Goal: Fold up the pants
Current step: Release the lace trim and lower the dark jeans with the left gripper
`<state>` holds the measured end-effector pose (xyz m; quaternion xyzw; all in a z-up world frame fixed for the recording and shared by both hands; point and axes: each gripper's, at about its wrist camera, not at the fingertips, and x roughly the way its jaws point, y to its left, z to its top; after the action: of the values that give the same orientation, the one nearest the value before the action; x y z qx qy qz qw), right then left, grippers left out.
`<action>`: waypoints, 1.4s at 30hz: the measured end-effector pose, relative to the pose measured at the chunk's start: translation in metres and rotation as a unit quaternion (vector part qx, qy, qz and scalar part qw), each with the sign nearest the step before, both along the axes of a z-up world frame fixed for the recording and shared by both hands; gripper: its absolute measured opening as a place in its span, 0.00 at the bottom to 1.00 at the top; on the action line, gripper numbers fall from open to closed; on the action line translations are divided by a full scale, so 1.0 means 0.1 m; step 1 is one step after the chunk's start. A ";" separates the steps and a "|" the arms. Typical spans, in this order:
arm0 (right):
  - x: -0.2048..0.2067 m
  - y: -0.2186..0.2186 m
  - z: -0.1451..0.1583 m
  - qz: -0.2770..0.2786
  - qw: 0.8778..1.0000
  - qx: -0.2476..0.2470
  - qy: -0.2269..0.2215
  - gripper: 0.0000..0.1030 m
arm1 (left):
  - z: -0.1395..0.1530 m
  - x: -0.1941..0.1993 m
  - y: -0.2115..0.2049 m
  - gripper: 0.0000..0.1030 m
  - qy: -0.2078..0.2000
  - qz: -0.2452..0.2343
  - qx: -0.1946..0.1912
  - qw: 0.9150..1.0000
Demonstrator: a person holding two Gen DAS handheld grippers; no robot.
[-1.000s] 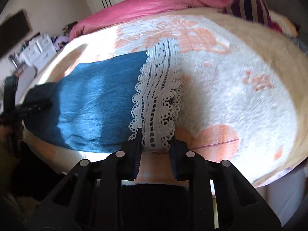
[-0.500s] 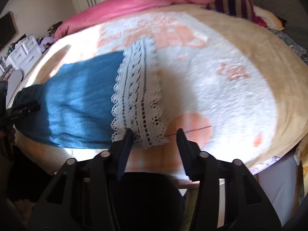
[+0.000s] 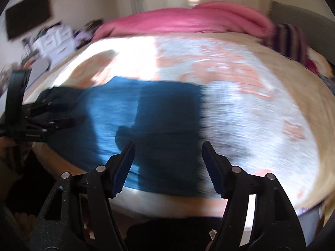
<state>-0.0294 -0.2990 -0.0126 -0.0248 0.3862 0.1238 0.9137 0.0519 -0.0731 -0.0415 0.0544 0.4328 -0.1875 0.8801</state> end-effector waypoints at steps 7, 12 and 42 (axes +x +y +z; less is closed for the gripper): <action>0.30 0.48 -0.36 0.019 0.997 -0.058 0.052 0.58 | -0.22 0.07 0.07 0.88 0.036 0.017 0.032 0.999; 0.24 0.13 -0.37 -0.020 0.998 -0.020 0.055 0.54 | -0.24 0.11 0.14 0.89 0.039 0.016 0.026 0.999; -0.19 -0.44 0.22 -0.102 0.993 0.051 -0.026 0.91 | 0.19 -0.03 0.16 0.96 -0.016 0.020 -0.005 1.000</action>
<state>-0.0483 -0.3433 0.0090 0.0585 0.3558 0.0486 0.9315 0.0490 -0.0570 -0.0224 0.0443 0.4188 -0.1716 0.8906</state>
